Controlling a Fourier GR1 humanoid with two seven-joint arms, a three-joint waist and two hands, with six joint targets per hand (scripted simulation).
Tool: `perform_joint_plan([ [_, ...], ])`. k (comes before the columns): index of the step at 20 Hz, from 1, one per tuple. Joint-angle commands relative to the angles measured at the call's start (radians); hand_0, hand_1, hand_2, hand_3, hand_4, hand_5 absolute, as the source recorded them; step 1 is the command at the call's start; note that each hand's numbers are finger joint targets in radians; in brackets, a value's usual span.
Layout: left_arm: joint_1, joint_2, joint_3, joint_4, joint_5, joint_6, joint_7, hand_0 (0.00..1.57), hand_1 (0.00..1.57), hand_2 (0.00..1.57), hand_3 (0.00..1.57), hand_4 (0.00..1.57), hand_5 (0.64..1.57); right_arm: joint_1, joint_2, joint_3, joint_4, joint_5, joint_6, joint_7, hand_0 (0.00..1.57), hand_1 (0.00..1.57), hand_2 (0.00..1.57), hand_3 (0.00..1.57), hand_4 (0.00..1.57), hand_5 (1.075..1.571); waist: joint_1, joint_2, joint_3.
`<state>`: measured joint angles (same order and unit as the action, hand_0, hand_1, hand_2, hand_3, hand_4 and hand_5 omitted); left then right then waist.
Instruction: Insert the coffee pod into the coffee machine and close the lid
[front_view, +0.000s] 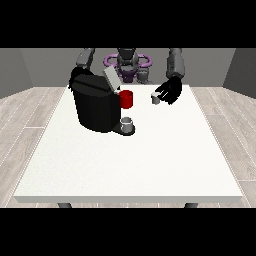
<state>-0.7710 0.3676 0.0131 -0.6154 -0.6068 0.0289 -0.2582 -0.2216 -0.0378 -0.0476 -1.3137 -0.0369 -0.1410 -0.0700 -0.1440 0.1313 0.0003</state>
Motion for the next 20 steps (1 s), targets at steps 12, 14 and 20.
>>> perform_joint_plan([
  [12,-0.155,0.082,0.061,-0.031,0.021,-0.173,0.018,1.27,1.27,1.34,1.29,0.55,1.571,-0.008,0.032,0.032,-0.033,0.005,-0.005,-0.011,0.00,0.00,0.00,0.00,0.50,1.571,-0.058,-0.010,-0.0004],
  [14,-0.203,0.053,0.038,-0.071,-0.005,-0.148,0.075,1.26,1.26,1.33,1.28,0.54,1.571,-0.013,-0.017,-0.003,0.023,-0.024,0.055,-0.034,0.00,0.00,0.00,0.00,0.52,1.571,-0.057,-0.009,0.0002],
  [20,-0.282,0.098,0.110,-0.025,0.025,-0.158,0.105,1.21,1.21,1.25,1.20,0.51,1.571,-0.046,0.033,0.063,-0.067,0.025,-0.010,0.050,0.00,0.00,0.00,0.00,0.51,1.571,-0.123,0.019,-0.0005],
])
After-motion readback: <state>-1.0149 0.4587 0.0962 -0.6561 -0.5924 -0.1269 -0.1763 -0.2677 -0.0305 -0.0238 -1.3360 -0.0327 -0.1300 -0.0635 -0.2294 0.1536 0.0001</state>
